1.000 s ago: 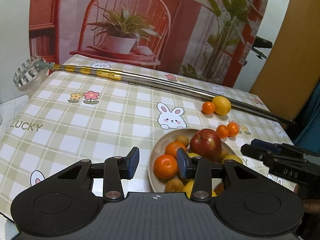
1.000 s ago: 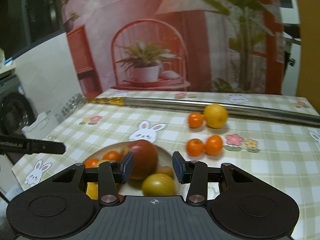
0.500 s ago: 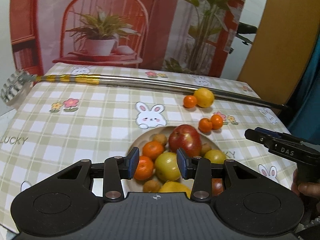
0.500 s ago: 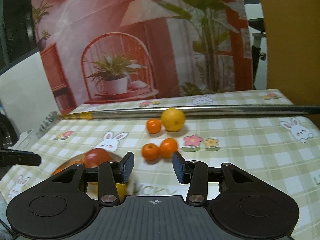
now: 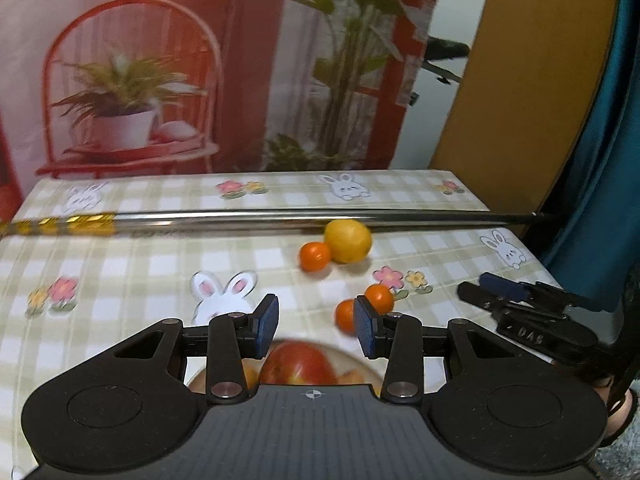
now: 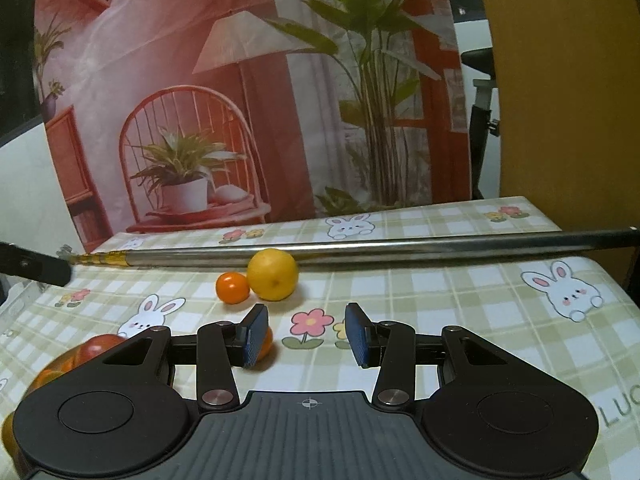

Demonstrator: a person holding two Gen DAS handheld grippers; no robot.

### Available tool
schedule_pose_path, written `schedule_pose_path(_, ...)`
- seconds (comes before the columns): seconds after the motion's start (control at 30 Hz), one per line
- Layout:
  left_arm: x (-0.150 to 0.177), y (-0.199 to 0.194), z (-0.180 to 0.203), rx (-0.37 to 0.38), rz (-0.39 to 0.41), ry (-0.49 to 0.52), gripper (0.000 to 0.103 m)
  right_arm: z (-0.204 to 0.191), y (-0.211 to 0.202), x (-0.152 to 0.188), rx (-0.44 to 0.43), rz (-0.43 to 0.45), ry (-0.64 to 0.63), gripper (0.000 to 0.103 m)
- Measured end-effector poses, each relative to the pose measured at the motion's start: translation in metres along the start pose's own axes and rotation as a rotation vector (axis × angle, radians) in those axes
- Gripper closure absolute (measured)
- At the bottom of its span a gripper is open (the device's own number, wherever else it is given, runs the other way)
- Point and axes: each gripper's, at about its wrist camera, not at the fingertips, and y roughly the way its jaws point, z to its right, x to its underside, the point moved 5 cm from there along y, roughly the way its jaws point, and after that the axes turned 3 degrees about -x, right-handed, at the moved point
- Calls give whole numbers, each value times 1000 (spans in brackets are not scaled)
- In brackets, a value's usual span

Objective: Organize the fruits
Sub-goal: 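Move both open tools from the plate toward the remaining loose tangerines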

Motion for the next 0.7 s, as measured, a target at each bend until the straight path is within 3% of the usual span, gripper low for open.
schedule_pose_path(0.3,-7,89,5,51,-195,29,60,7,30,9,-30,-33,24,63)
schedule_pose_path(0.47,-4,115,7,55,-239,28,60,16,34,19,-37,-48,63,63)
schedule_pose_path(0.7,0,133,26,41,-279,129,60,20,36,28,-48,-61,102,63)
